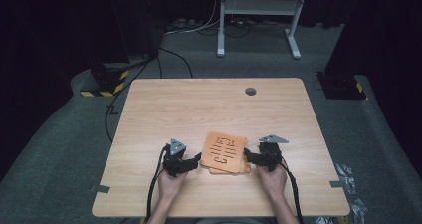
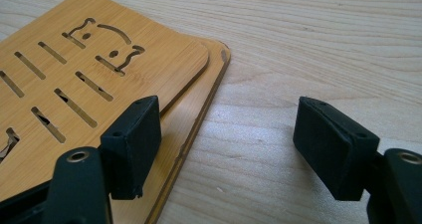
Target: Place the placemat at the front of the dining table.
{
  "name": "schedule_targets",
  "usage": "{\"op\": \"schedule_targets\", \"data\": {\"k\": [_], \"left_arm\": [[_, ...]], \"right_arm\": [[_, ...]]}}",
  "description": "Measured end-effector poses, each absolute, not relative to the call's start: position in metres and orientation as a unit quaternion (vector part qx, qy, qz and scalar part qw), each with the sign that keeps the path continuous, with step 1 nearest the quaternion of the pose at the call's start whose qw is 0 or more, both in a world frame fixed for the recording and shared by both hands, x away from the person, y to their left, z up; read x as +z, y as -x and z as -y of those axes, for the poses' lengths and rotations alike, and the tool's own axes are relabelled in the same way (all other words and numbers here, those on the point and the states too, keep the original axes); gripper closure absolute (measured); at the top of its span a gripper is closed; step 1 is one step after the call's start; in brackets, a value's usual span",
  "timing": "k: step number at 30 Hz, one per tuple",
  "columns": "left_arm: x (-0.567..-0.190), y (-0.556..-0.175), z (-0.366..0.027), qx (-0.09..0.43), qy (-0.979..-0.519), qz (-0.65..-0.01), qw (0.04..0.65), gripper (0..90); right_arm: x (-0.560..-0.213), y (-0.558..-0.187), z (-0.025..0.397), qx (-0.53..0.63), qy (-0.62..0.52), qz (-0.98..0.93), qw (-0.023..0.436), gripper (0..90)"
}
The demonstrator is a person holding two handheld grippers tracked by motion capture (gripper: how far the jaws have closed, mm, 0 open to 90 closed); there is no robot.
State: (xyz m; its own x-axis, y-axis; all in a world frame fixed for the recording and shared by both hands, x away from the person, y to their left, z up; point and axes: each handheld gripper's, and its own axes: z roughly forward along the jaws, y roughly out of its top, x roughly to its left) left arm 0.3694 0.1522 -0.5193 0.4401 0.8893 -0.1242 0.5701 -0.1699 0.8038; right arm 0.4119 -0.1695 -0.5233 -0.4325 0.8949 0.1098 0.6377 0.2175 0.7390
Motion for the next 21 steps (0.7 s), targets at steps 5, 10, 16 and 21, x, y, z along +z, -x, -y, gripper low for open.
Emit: {"op": "schedule_targets", "data": {"k": [5,10,16,21], "left_arm": [[-0.523,-0.3699,-0.1474,0.196,-0.749,-0.487,0.405,28.7],[-0.5246,-0.3669,-0.1414,0.202,-0.761,-0.471,0.398,26.8],[-0.5251,-0.3678,-0.1427,0.194,-0.76,-0.476,0.398,25.7],[-0.5254,-0.3686,-0.1431,0.19,-0.756,-0.482,0.399,24.3]], "right_arm": [[-0.5233,-0.4116,0.1692,0.371,-0.505,-0.76,0.176,26.9],[-0.5234,-0.4115,0.1692,0.371,-0.505,-0.759,0.175,26.9],[-0.5234,-0.4114,0.1691,0.371,-0.506,-0.759,0.175,26.9],[-0.5233,-0.4112,0.1689,0.371,-0.507,-0.759,0.174,26.9]]}}
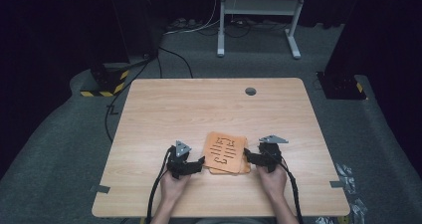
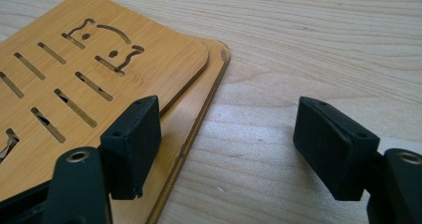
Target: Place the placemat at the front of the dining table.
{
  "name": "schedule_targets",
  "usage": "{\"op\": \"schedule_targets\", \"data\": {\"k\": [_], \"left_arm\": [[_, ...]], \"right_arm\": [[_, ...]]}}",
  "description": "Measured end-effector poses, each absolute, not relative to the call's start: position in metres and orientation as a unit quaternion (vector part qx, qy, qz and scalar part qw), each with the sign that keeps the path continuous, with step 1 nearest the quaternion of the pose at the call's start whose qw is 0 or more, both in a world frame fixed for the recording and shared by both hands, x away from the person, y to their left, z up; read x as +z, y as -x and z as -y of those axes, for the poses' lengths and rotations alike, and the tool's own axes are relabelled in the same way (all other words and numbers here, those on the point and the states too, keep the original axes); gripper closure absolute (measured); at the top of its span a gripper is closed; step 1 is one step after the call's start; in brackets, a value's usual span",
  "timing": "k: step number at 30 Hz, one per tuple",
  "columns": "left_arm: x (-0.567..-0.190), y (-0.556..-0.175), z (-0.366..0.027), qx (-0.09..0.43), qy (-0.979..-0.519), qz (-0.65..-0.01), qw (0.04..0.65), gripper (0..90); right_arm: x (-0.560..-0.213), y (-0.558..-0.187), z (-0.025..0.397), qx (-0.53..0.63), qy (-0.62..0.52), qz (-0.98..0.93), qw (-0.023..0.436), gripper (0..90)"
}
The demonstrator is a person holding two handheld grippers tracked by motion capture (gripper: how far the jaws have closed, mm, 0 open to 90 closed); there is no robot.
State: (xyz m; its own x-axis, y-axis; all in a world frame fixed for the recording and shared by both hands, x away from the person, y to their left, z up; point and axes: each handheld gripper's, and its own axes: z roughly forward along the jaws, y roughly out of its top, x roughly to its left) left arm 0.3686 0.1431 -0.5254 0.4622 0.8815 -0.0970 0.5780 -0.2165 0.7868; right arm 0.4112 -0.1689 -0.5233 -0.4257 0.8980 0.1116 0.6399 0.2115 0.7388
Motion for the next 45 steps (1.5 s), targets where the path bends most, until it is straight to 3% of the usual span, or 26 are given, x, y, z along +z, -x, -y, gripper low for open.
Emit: {"op": "schedule_targets", "data": {"k": [36,45], "left_arm": [[-0.5266,-0.371,-0.1401,0.185,-0.76,-0.491,0.383,25.0],[-0.5266,-0.3712,-0.1403,0.184,-0.759,-0.493,0.384,25.1]], "right_arm": [[-0.5233,-0.4114,0.1686,0.371,-0.503,-0.761,0.171,26.8],[-0.5235,-0.4123,0.1681,0.364,-0.509,-0.759,0.178,20.9]]}}
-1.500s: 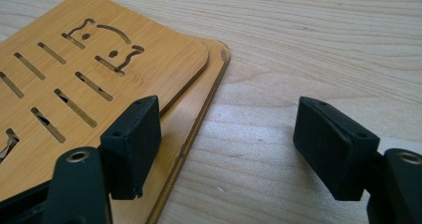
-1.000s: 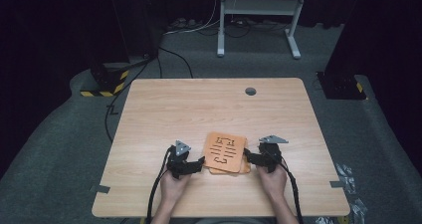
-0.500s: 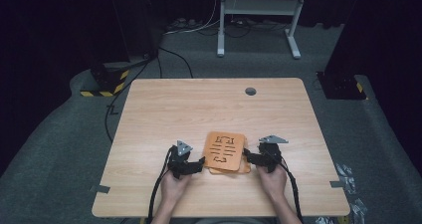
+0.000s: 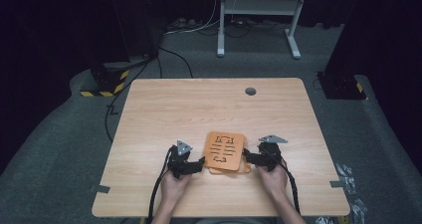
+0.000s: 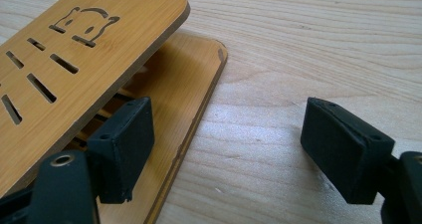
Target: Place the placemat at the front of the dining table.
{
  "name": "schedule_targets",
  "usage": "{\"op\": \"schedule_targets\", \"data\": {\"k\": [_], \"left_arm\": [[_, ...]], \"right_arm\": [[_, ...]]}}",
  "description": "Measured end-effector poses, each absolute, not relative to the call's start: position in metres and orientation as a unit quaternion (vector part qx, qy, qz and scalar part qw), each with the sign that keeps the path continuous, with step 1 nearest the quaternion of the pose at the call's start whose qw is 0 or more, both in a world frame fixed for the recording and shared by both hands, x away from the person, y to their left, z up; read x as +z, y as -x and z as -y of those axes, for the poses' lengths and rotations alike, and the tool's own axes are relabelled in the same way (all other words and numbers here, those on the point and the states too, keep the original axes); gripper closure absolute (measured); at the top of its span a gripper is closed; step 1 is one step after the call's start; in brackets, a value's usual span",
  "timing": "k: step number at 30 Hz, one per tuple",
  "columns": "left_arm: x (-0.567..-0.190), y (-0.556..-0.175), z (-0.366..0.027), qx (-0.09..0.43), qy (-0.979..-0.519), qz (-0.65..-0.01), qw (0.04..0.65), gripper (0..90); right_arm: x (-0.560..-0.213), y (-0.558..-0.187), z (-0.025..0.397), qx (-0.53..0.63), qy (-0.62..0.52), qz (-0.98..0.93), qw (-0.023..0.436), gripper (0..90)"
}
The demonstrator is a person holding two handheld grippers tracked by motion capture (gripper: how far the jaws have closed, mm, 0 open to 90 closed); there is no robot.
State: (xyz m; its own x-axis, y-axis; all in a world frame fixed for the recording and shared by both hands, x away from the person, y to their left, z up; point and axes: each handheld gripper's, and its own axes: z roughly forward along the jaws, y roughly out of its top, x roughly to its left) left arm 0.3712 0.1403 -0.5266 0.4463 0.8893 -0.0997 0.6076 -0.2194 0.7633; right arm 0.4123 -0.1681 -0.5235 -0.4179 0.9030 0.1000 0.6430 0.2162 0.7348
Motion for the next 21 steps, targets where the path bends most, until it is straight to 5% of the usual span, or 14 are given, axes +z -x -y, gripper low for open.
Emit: {"op": "schedule_targets", "data": {"k": [7,21], "left_arm": [[-0.527,-0.372,-0.141,0.181,-0.76,-0.491,0.385,25.1],[-0.527,-0.373,-0.142,0.177,-0.759,-0.492,0.388,25.0]], "right_arm": [[-0.514,-0.414,0.173,0.33,-0.49,-0.795,0.138,22.5],[-0.501,-0.393,0.172,0.373,-0.439,-0.804,0.146,32.9]]}}
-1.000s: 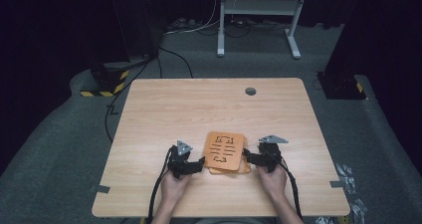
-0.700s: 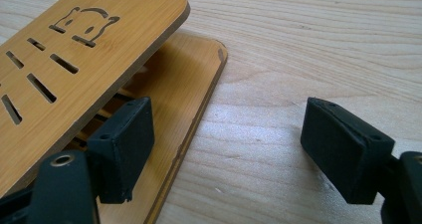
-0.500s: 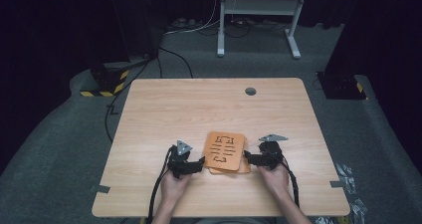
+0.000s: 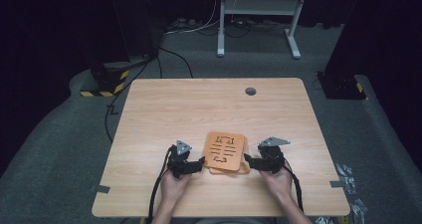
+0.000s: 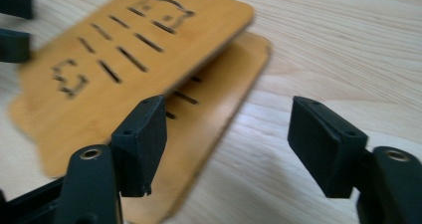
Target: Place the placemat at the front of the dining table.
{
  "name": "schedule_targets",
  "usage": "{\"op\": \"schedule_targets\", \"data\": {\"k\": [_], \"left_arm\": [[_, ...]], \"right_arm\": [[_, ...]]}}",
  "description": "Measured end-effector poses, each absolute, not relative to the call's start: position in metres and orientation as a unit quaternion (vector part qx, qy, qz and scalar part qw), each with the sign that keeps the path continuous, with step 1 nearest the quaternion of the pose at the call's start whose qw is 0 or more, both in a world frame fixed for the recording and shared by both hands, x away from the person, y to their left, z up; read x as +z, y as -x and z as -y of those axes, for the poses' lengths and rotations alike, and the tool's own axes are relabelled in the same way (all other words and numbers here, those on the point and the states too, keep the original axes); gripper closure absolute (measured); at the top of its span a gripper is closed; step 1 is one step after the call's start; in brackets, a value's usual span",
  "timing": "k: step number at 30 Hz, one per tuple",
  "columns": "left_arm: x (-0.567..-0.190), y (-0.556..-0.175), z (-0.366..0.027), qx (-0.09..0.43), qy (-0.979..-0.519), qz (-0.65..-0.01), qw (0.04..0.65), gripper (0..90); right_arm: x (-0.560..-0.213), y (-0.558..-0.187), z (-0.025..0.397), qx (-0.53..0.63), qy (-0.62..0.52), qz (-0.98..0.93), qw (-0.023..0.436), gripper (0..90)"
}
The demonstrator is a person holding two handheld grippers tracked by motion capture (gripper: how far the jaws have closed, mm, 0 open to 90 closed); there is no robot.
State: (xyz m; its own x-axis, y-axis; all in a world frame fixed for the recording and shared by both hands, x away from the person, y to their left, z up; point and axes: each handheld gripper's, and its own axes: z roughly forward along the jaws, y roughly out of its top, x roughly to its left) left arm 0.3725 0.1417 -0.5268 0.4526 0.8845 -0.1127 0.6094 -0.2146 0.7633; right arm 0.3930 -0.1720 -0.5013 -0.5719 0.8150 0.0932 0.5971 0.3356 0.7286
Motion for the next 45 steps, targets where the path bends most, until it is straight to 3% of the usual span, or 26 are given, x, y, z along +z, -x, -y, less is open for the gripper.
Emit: {"op": "schedule_targets", "data": {"k": [7,14,45], "left_arm": [[-0.527,-0.373,-0.141,0.18,-0.761,-0.489,0.385,25.4],[-0.527,-0.373,-0.141,0.181,-0.762,-0.489,0.384,25.5],[-0.527,-0.373,-0.141,0.18,-0.762,-0.489,0.384,25.5]], "right_arm": [[-0.498,-0.393,0.167,0.401,-0.427,-0.803,0.104,35.4],[-0.494,-0.395,0.163,0.417,-0.428,-0.797,0.084,28.5],[-0.505,-0.402,0.138,0.409,-0.423,-0.807,0.047,29.5]]}}
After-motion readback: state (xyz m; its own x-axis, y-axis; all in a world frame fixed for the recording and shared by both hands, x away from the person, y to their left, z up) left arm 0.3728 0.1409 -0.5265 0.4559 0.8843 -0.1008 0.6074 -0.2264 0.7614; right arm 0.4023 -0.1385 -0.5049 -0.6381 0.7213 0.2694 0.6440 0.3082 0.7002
